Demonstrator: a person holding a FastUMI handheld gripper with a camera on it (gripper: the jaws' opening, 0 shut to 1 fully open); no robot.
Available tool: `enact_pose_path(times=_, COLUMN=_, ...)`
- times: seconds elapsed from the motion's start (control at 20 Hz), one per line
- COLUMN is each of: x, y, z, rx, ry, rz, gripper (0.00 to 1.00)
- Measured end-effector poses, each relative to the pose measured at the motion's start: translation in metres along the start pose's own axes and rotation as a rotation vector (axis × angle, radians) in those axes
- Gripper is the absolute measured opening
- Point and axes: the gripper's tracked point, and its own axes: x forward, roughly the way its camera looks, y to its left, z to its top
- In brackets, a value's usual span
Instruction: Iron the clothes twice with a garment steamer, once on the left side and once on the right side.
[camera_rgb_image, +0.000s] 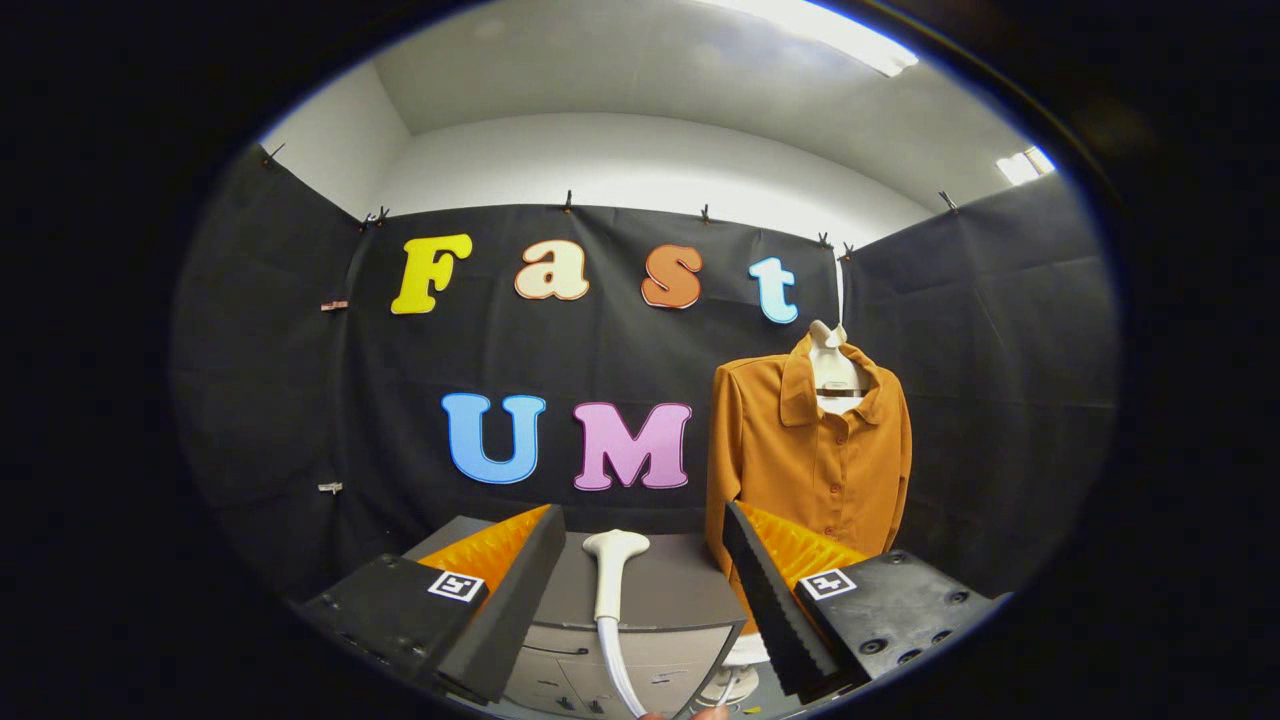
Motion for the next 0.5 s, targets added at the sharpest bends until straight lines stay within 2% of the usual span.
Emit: enact_pose_path(times=0.5, x=-0.0081, y=0.0107, z=0.0059, rx=-0.014, ry=-0.011, rz=0.012, gripper=0.98)
